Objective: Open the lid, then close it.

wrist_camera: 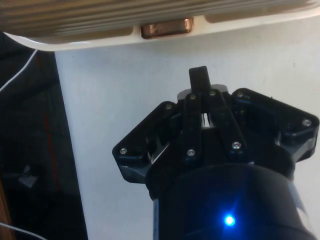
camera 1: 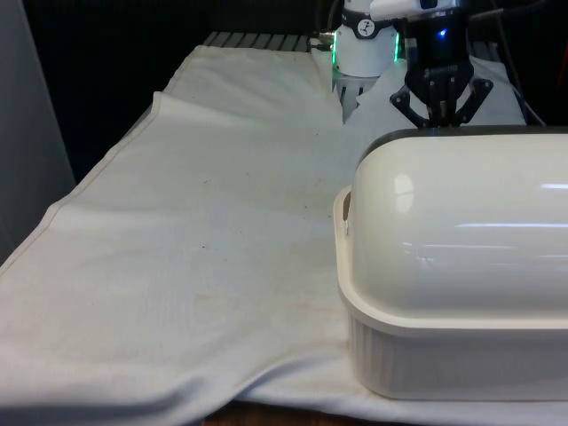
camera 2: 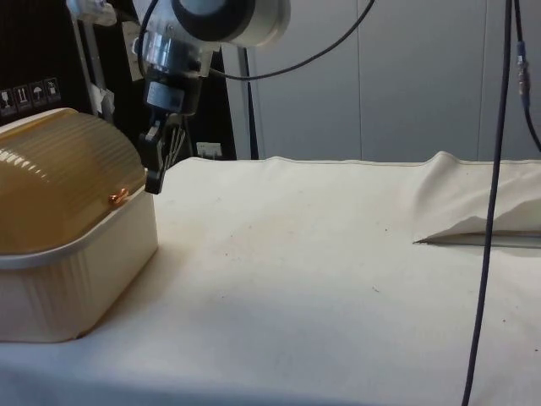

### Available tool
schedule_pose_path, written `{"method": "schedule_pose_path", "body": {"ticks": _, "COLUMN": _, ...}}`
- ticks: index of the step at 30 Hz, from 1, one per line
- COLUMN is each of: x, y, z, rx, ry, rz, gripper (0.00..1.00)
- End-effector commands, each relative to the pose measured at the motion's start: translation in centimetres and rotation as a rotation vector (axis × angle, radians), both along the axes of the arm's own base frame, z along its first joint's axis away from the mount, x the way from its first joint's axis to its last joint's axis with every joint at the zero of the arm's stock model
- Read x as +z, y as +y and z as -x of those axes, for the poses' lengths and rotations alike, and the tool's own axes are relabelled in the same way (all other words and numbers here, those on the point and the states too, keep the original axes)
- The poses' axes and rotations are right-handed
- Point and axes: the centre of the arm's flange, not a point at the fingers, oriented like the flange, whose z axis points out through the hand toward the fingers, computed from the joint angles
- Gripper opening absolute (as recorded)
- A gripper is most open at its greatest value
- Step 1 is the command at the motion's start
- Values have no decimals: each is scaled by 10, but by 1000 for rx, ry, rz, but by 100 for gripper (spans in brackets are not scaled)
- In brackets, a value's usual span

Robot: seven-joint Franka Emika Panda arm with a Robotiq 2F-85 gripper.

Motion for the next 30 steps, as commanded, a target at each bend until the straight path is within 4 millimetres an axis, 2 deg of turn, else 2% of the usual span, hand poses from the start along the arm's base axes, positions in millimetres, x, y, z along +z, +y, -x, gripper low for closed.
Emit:
{"method": "schedule_pose_path", "body": {"ticks": 1, "x": -1, "y": 4, "z": -1, "rx": -1, "ry": -13, "rz": -14, "gripper": 0}}
{"method": "schedule_pose_path", "body": {"ticks": 10, "x": -3, "y": 1, "z": -1, "rx": -2, "ry": -7, "rz": 0, "gripper": 0}}
{"method": "schedule_pose_path", "body": {"ticks": 30, "x": -5, "y": 15, "z": -8, "rx": 11, "ry": -35, "rz": -12, "gripper": 0}}
